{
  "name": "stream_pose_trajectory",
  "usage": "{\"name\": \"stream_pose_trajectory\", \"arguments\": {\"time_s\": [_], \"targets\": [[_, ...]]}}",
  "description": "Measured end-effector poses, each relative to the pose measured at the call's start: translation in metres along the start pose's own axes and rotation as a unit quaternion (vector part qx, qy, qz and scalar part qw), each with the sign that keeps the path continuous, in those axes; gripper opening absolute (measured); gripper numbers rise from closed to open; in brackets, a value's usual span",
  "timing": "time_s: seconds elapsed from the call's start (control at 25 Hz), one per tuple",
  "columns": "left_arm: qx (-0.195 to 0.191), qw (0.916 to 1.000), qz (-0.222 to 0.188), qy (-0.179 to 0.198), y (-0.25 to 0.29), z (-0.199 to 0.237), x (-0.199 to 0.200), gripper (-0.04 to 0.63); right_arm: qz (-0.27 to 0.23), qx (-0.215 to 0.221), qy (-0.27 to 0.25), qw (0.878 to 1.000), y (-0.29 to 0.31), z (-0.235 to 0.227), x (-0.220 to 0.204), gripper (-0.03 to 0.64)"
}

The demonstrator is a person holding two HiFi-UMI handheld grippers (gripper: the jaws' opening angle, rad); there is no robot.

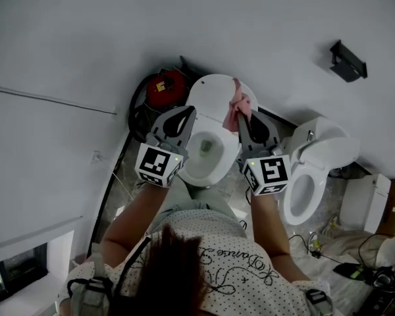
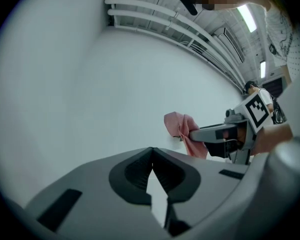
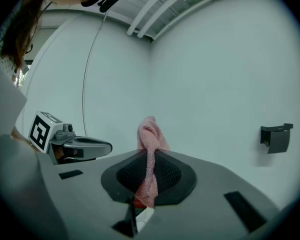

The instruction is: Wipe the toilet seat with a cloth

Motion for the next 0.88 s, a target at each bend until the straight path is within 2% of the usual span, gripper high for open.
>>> {"name": "stream_pose_trajectory", "arguments": {"time_s": [0.88], "targets": [[0.011, 0.9999, -0.01, -0.003, -0.006, -0.013, 0.006, 0.005, -0.032, 0.017, -0.002, 0.999, -0.008, 0.005, 0.011, 0.032]]}}
Point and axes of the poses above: the fingertips, and each gripper's own axes: y forward along the fingers, z to its left, x out of its top, the point moved 7 cm from there along -y, backward along the fingers, and after that the axes turned 5 degrees about x, right-handed, at the moved point
